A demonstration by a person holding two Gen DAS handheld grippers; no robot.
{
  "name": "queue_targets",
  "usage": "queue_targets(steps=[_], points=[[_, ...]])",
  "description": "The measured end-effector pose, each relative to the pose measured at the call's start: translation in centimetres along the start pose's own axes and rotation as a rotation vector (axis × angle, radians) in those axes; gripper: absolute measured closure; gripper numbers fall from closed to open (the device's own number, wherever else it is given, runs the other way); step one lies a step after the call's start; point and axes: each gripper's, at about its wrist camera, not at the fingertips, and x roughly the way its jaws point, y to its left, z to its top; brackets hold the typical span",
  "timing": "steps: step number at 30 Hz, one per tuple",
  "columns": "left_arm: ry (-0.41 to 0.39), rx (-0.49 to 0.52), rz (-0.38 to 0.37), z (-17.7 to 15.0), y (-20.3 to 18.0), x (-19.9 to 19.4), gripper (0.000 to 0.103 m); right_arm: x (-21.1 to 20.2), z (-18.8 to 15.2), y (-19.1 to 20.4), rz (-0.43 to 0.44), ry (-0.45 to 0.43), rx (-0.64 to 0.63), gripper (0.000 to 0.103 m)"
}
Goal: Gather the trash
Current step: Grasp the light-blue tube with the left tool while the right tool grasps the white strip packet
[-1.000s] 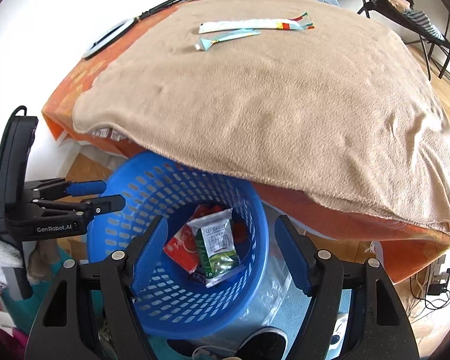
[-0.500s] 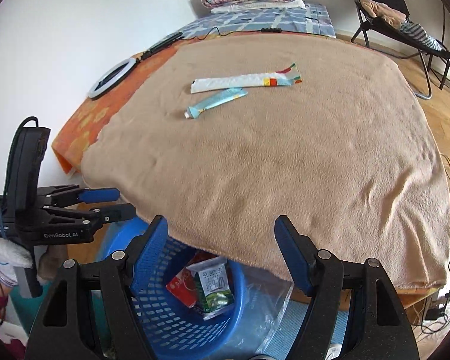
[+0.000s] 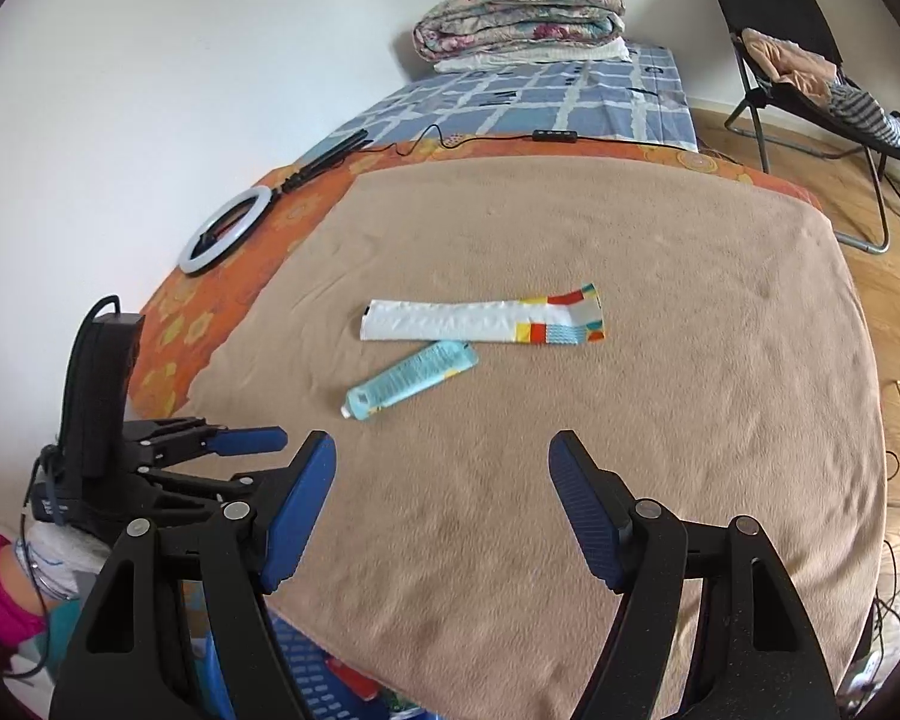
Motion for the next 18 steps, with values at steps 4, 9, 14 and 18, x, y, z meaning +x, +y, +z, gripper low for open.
queue_targets(steps=[4, 9, 14, 18], points=[[0.017, 0.038, 0.018, 1.7, -0.2, 1.6, 0.043, 2.3, 2.7, -1.1, 0.019, 0.007, 0.031, 0.030], [0.041, 0.065, 0.036, 3.5, -0.2, 3.8, 0.043, 5.3, 5.0, -2.0, 0.054, 0.031, 0.055, 0.030], [0.041, 0.100, 0.059, 4.4, -0.8, 4.8, 0.049, 8.0, 6.9, -2.9, 0.062, 0.051, 0.072, 0.035], [0.034, 0.091, 0.068, 4.8, -0.5, 4.9, 0.061, 10.0, 8.2, -3.1, 0.076, 0.060, 0.087, 0.037]])
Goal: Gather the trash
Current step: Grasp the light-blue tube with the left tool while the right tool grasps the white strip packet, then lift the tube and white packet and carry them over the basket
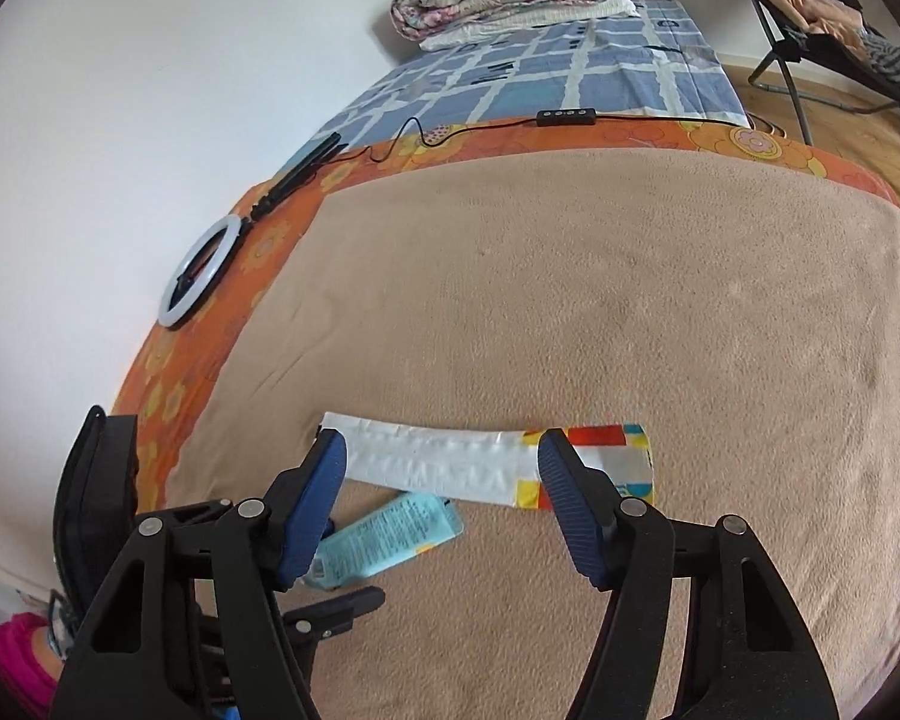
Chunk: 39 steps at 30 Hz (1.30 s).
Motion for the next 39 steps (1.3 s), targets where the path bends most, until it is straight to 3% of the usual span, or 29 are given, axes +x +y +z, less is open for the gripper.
queue_targets(steps=[10, 15, 20, 34, 36, 39], points=[[0.000, -0.014, -0.001, -0.9, 1.4, -1.1, 0.065, 4.7, 0.6, -0.6, -0.025, 0.064, 0.013, 0.038], [0.010, -0.017, 0.032, -1.8, 2.6, -2.0, 0.065, 5.6, -1.3, -1.4, 0.037, 0.132, 0.058, 0.048], [0.010, -0.034, 0.083, -3.1, 4.5, -3.2, 0.065, 4.9, -2.7, -0.5, 0.087, 0.168, 0.032, 0.048], [-0.021, -0.144, 0.127, -4.2, 7.8, -4.0, 0.065, 7.7, -2.7, 5.2, -0.222, 0.115, -0.247, 0.048], [-0.022, -0.153, 0.127, -4.2, 8.1, -4.1, 0.065, 8.0, -3.3, 5.8, -0.281, 0.114, -0.304, 0.059], [-0.030, -0.155, 0.129, -4.5, 8.1, -4.6, 0.065, 7.4, -3.8, 5.8, -0.271, 0.116, -0.308, 0.080]])
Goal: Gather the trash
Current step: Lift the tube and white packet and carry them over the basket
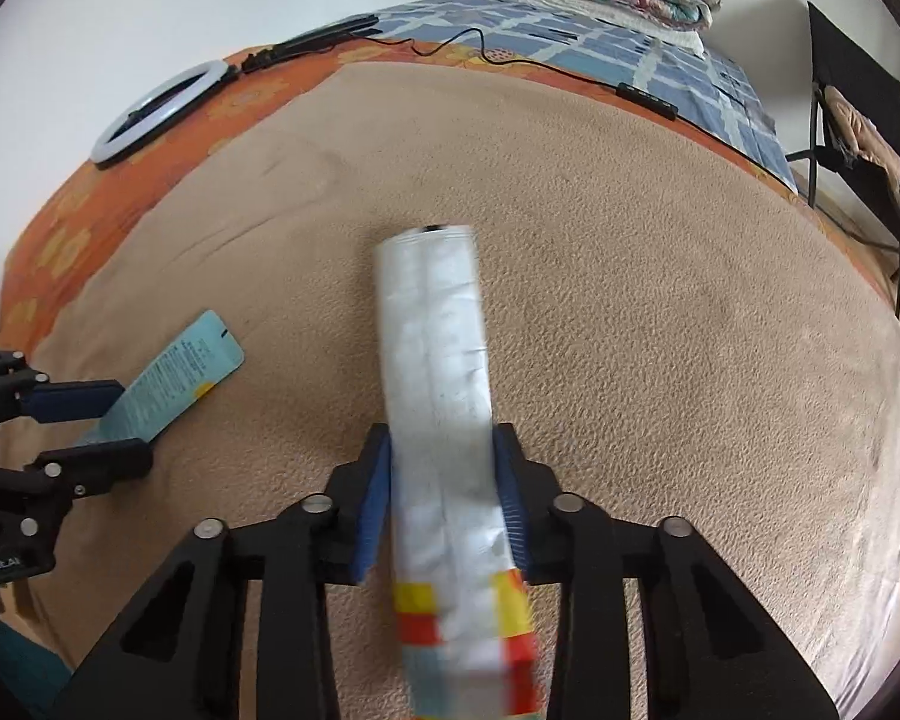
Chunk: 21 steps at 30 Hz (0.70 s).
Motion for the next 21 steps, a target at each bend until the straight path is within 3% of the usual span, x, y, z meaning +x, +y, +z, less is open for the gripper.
queue_targets(steps=[5, 21], points=[[-0.021, 0.001, -0.004, -0.3, -0.1, -1.2, 0.065, -0.9, -0.8, 0.1, 0.022, -0.002, 0.042, 0.087], [-0.114, 0.039, -0.065, -5.4, -3.5, -8.3, 0.065, -9.4, -6.1, 1.5, 0.113, -0.091, 0.149, 0.087]])
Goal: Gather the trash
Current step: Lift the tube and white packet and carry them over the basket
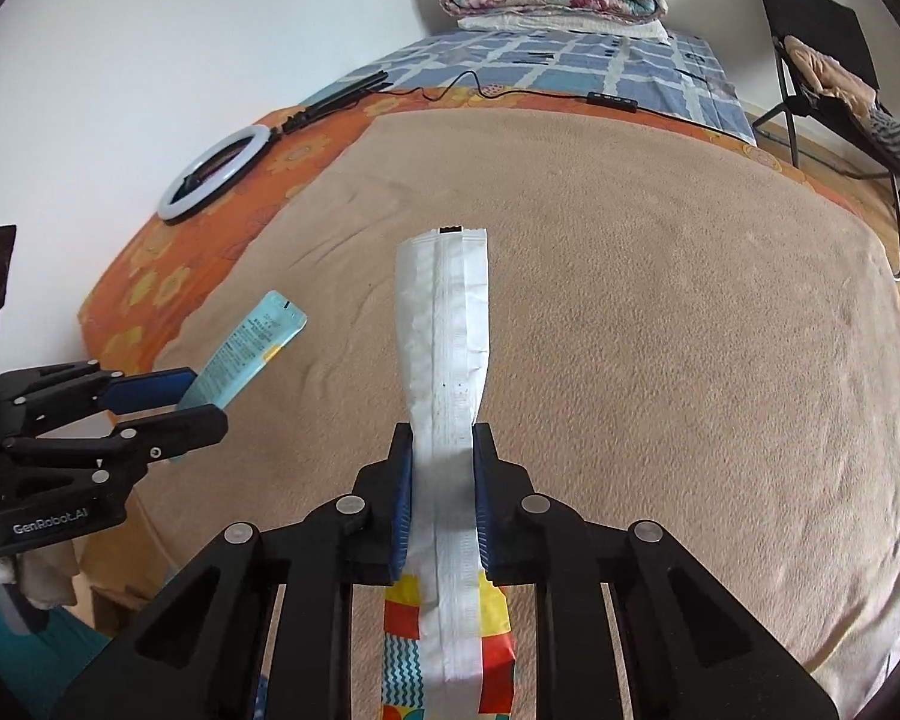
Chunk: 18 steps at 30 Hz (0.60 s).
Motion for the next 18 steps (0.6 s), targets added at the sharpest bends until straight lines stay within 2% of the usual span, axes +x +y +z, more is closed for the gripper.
queue_targets(steps=[9, 18], points=[[-0.027, 0.009, -0.019, -4.5, -2.0, -3.7, 0.065, -5.7, -4.8, 0.5, 0.042, -0.039, 0.042, 0.087], [0.038, 0.013, -0.052, -10.1, -3.3, -4.0, 0.065, -8.6, -11.1, 1.4, 0.074, -0.010, 0.084, 0.087]])
